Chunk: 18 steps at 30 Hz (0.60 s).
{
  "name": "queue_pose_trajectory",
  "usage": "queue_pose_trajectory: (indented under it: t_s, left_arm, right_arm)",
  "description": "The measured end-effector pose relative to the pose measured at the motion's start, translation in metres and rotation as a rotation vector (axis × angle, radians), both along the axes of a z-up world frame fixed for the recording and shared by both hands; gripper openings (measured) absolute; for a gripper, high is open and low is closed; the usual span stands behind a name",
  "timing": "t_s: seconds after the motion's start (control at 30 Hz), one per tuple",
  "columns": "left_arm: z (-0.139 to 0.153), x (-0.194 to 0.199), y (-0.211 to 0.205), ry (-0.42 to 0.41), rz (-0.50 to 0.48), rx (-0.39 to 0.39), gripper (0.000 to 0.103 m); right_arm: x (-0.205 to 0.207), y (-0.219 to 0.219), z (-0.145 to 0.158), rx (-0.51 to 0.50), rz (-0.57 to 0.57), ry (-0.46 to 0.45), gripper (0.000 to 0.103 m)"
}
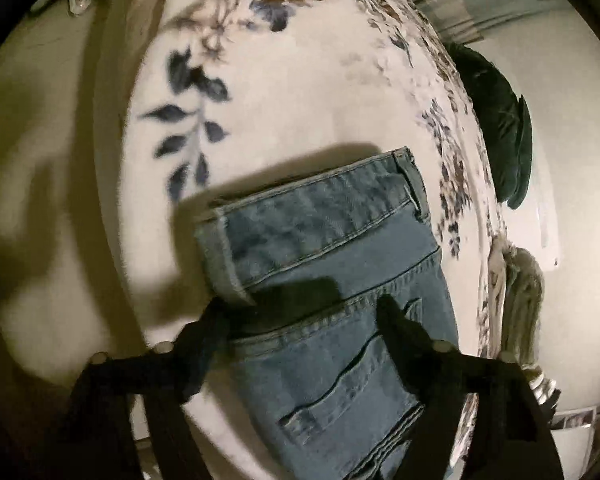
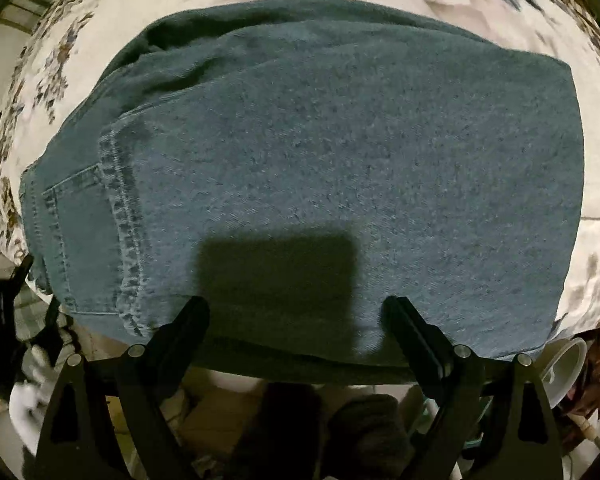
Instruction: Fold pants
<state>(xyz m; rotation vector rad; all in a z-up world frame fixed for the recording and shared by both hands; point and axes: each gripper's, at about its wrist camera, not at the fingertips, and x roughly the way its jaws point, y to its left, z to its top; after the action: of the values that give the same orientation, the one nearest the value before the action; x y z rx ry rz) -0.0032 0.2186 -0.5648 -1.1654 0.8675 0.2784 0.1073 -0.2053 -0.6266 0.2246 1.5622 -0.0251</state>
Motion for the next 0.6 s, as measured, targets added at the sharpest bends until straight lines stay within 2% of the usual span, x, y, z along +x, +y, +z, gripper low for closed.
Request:
queue_pose_trajectory:
  t_s: [0.13, 0.3, 0.4, 0.57, 0.6]
  left_arm:
    - [0.016, -0.007, -0.008, 0.013, -0.026, 0.056, 0.078]
    - [-0.006, -0.020, 0.000, 0.052, 0.020, 0.018, 0.078]
    - [-0.013, -0.011, 0.005, 0.032, 0.042, 0.019, 0.078]
    - [-0.003, 0.011, 0.005, -0.013, 0.028, 0.124, 0.077]
    - [0.000, 0.012, 0.005, -0.039, 0.033, 0.139, 0.060]
  right_arm:
    - [0.002, -0.007, 0.003, 0.015, -0.012, 0.003, 0.093]
    - [0.001, -0.019, 0.000, 0.031, -0.034, 0.021, 0.093]
    - [0.000, -0.021, 0.000, 0.035, -0.028, 0.017, 0.093]
    - [-0.004, -0.028, -0.007, 0.037, -0.025, 0.015, 0.093]
    - [-0.004, -0.030, -0.007, 0.040, -0.027, 0.010, 0.093]
